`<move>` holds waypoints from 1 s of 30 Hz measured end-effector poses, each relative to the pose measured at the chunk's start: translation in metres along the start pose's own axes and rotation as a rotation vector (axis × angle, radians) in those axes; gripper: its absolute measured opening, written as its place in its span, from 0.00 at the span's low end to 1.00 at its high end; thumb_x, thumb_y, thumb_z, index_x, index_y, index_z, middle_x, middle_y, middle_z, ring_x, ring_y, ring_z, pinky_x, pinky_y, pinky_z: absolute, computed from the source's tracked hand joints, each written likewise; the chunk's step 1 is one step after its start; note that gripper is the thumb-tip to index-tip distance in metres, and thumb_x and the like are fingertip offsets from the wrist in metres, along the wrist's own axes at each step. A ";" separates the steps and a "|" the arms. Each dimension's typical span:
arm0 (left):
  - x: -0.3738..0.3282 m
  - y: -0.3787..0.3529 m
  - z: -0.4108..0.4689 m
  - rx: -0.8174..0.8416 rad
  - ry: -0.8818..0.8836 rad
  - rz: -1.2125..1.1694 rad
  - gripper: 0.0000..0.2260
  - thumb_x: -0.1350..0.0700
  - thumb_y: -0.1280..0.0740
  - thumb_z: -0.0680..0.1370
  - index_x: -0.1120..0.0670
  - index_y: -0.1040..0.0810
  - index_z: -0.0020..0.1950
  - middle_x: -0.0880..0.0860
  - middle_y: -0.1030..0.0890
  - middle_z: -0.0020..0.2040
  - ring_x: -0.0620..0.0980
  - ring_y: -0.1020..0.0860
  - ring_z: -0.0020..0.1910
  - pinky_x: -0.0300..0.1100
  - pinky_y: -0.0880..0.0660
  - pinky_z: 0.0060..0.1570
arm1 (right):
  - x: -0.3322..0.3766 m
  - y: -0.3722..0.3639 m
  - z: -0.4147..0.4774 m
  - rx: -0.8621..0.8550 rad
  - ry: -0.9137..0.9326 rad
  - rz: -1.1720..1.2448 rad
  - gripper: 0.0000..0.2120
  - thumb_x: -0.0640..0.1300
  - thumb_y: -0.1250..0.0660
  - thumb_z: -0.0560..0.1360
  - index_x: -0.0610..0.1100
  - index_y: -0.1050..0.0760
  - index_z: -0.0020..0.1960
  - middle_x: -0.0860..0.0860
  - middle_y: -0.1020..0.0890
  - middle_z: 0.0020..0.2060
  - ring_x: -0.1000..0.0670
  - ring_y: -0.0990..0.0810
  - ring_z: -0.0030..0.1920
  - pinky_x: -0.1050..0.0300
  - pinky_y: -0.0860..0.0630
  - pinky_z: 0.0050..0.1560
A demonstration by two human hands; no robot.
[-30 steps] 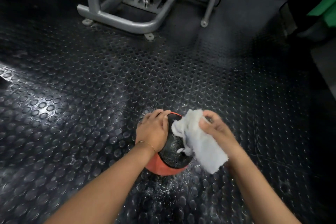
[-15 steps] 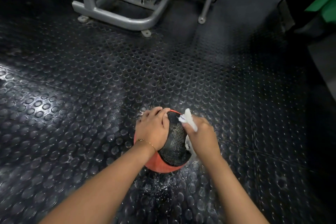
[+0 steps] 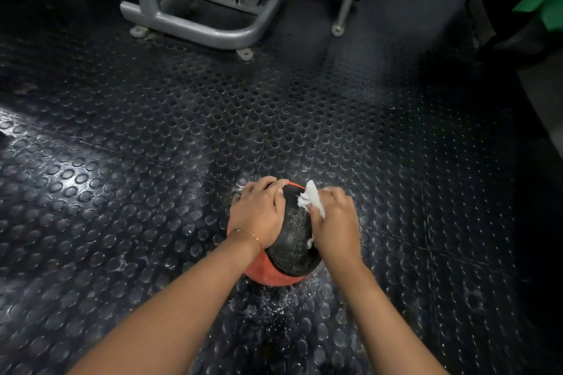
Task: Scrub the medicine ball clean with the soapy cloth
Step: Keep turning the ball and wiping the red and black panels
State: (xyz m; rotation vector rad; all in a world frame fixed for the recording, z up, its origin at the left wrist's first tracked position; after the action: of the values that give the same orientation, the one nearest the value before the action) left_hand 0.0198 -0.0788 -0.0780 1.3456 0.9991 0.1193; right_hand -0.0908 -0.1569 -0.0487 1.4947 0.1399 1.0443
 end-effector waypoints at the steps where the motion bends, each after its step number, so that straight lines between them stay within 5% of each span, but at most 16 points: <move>1: 0.000 0.001 0.002 -0.006 0.015 -0.013 0.18 0.51 0.52 0.82 0.44 0.31 0.69 0.42 0.32 0.68 0.46 0.36 0.68 0.49 0.35 0.65 | 0.001 0.001 -0.007 0.006 0.030 -0.009 0.10 0.36 0.35 0.73 0.38 0.24 0.55 0.48 0.24 0.50 0.50 0.30 0.50 0.50 0.27 0.52; 7: 0.004 0.004 -0.001 0.006 -0.005 -0.002 0.19 0.52 0.52 0.82 0.44 0.32 0.70 0.42 0.32 0.68 0.46 0.36 0.67 0.46 0.34 0.65 | 0.004 0.011 -0.047 0.116 0.360 -0.100 0.22 0.30 0.27 0.61 0.40 0.24 0.55 0.47 0.21 0.49 0.47 0.26 0.51 0.47 0.24 0.52; 13: -0.001 0.001 0.001 0.008 0.005 0.011 0.18 0.51 0.51 0.82 0.42 0.32 0.69 0.42 0.32 0.68 0.48 0.35 0.67 0.49 0.33 0.63 | 0.008 0.003 0.004 0.088 0.069 -0.111 0.12 0.36 0.36 0.74 0.38 0.26 0.56 0.45 0.22 0.48 0.45 0.27 0.50 0.49 0.29 0.53; 19: 0.002 0.003 0.018 0.021 0.077 -0.052 0.18 0.51 0.51 0.82 0.42 0.28 0.67 0.42 0.29 0.65 0.47 0.31 0.64 0.46 0.29 0.57 | 0.009 0.008 -0.052 0.095 0.294 -0.117 0.22 0.29 0.27 0.60 0.39 0.24 0.53 0.47 0.21 0.48 0.48 0.25 0.49 0.48 0.23 0.50; 25: 0.004 0.008 0.023 0.023 0.314 -0.069 0.19 0.52 0.54 0.82 0.47 0.31 0.70 0.54 0.30 0.66 0.57 0.27 0.61 0.49 0.31 0.56 | 0.011 0.003 -0.002 0.070 0.024 -0.057 0.14 0.37 0.40 0.76 0.40 0.30 0.62 0.49 0.29 0.56 0.50 0.33 0.57 0.59 0.35 0.58; 30: 0.023 0.015 0.021 -0.011 0.402 -0.124 0.20 0.52 0.55 0.82 0.48 0.29 0.68 0.58 0.28 0.63 0.61 0.25 0.57 0.51 0.30 0.55 | 0.025 -0.007 -0.038 0.052 0.186 -0.049 0.16 0.34 0.30 0.67 0.40 0.24 0.55 0.49 0.23 0.50 0.50 0.26 0.50 0.54 0.26 0.53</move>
State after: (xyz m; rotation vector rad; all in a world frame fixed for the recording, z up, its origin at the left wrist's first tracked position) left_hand 0.0545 -0.0768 -0.0801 1.2713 1.4135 0.3097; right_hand -0.0980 -0.1110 -0.0480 1.4316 0.3363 1.1464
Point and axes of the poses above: each hand's wrist, its own z-axis towards the middle knuckle, its own y-axis out of the back of the hand, x = y × z, the point moved 4 cm from there along z, towards the middle knuckle
